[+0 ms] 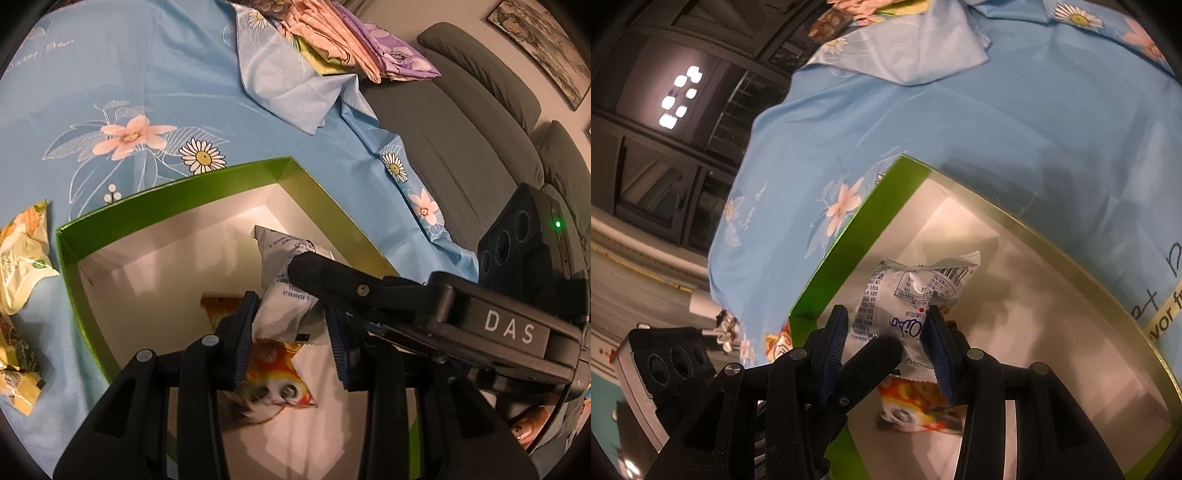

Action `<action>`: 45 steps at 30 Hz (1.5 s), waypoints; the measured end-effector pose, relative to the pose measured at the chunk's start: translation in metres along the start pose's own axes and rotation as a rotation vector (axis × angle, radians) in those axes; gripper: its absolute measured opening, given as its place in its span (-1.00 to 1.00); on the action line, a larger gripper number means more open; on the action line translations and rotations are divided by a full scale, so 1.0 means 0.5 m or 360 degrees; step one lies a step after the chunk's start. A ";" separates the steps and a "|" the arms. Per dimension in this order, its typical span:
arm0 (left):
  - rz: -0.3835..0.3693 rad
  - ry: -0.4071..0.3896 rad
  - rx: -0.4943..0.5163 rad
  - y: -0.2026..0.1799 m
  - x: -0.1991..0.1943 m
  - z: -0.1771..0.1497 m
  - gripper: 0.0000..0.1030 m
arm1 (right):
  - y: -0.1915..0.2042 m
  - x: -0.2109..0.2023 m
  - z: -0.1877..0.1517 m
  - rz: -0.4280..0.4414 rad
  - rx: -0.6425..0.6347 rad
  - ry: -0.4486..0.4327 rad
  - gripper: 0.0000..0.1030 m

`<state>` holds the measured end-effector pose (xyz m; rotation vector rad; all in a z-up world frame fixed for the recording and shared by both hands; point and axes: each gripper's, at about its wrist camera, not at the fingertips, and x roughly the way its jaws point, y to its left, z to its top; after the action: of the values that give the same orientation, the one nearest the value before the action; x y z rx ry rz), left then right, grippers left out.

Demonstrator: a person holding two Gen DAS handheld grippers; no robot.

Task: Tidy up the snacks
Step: 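Lower the white packet into the box and open the right tool, then move the right tool back to the pile toward the soda cracker pack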

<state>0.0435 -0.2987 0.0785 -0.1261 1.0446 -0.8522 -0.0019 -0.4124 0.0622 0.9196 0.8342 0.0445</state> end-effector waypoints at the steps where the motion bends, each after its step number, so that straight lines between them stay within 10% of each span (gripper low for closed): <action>1: -0.0002 0.0005 -0.0001 0.000 0.002 0.000 -0.31 | -0.003 0.000 -0.001 0.0000 0.0007 0.0004 -0.11; 28: -0.0008 -0.0068 -0.0119 0.013 -0.039 -0.017 -0.28 | 0.001 -0.013 -0.004 -0.0124 0.0020 -0.0070 -0.11; 45: 0.0452 -0.0380 -0.0272 0.191 -0.374 -0.132 0.60 | 0.146 -0.005 -0.056 -0.0260 -0.0385 -0.0153 0.19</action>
<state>0.0027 -0.0887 0.1312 -0.2130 0.8835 -0.4769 0.0000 -0.3484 0.1072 0.6198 0.7925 -0.0402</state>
